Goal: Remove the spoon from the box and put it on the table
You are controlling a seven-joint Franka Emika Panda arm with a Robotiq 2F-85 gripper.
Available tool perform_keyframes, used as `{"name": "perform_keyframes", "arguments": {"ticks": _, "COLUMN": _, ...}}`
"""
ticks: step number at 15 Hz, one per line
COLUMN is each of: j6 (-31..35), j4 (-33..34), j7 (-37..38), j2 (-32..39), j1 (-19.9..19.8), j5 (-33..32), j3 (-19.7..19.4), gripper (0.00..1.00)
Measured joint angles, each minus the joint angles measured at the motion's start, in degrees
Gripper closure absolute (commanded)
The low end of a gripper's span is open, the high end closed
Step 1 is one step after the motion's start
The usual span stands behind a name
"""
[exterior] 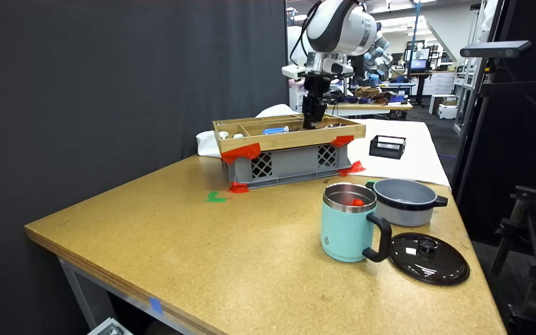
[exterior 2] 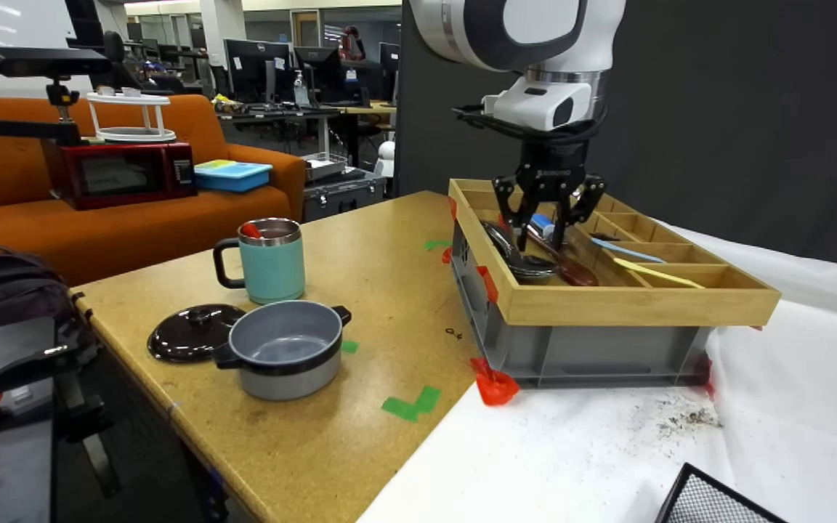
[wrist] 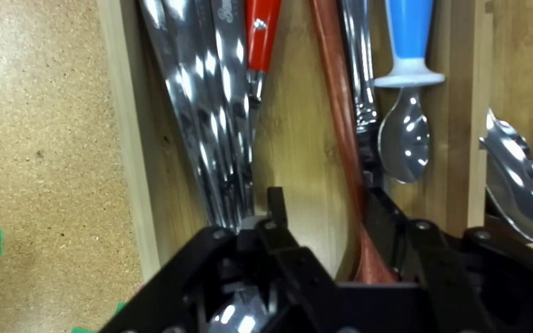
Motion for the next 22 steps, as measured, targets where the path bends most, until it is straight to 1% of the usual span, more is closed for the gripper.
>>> {"name": "perform_keyframes", "arguments": {"ticks": 1, "j6": 0.0, "j4": -0.2, "j7": 0.0, "j2": 0.0, "j1": 0.1, "j5": 0.0, "j3": 0.0, "gripper": 0.67}}
{"name": "perform_keyframes", "arguments": {"ticks": 2, "j6": 0.1, "j4": -0.2, "j7": 0.0, "j2": 0.1, "j1": 0.1, "j5": 0.0, "j3": 0.0, "gripper": 0.69}}
{"name": "perform_keyframes", "arguments": {"ticks": 3, "j6": 0.3, "j4": -0.2, "j7": 0.0, "j2": 0.1, "j1": 0.1, "j5": 0.0, "j3": 0.0, "gripper": 0.75}}
{"name": "perform_keyframes", "arguments": {"ticks": 6, "j6": 1.4, "j4": -0.2, "j7": 0.0, "j2": 0.1, "j1": -0.1, "j5": 0.0, "j3": -0.1, "gripper": 0.98}}
{"name": "perform_keyframes", "arguments": {"ticks": 7, "j6": 1.6, "j4": -0.2, "j7": 0.0, "j2": 0.1, "j1": -0.2, "j5": 0.0, "j3": -0.2, "gripper": 1.0}}
{"name": "perform_keyframes", "arguments": {"ticks": 17, "j6": 2.5, "j4": -0.3, "j7": 0.0, "j2": 0.0, "j1": -0.2, "j5": 0.0, "j3": -0.3, "gripper": 1.0}}
{"name": "perform_keyframes", "arguments": {"ticks": 20, "j6": 1.8, "j4": -1.8, "j7": 0.0, "j2": -1.1, "j1": 0.5, "j5": 0.0, "j3": -0.1, "gripper": 1.0}}
{"name": "perform_keyframes", "arguments": {"ticks": 22, "j6": 0.3, "j4": -3.8, "j7": 0.0, "j2": -2.3, "j1": 1.0, "j5": 0.0, "j3": 0.3, "gripper": 1.0}}
